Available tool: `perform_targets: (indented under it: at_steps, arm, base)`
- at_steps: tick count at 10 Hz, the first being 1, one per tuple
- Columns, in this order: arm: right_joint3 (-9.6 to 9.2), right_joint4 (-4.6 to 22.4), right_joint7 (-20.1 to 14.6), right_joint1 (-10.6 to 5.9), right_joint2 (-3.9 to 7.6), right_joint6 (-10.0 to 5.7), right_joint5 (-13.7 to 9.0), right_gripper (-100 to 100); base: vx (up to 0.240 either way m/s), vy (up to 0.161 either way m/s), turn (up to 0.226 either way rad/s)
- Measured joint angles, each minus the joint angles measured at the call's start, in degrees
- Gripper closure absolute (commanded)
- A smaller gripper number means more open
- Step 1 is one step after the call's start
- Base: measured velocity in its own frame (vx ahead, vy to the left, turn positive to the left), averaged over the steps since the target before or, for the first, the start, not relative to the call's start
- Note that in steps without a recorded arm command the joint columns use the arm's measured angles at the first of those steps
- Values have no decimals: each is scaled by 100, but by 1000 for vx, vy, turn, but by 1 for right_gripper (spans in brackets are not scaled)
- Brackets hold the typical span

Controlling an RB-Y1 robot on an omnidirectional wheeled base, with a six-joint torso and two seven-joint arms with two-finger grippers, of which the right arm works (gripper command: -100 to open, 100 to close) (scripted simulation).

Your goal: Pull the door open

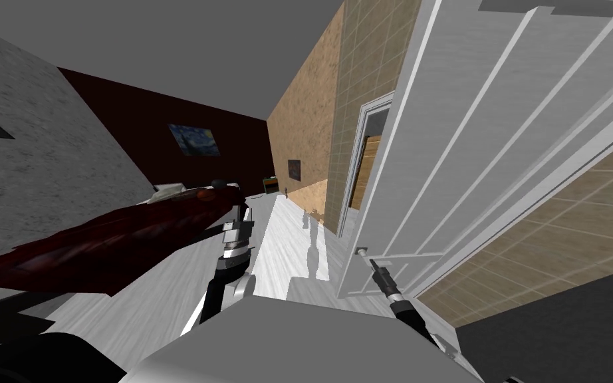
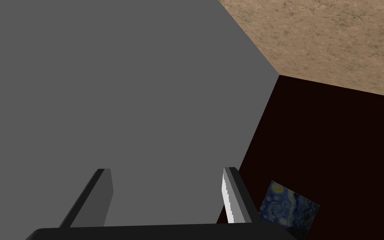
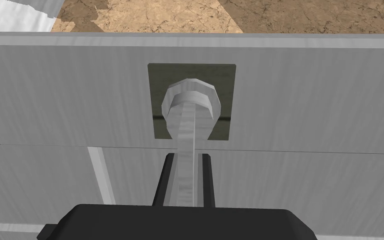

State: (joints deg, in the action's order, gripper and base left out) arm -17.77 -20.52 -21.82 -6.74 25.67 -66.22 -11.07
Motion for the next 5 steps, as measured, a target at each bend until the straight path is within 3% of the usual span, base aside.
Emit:
perform_targets:
  at_steps: [1,5]
  arm:
    - [12,-301,31,148,45,145,-11,100]
    - [-184,-488,-113,336,194,-75,75,100]
  base:
    - [-53,-41,0]
    - [-66,-59,7]
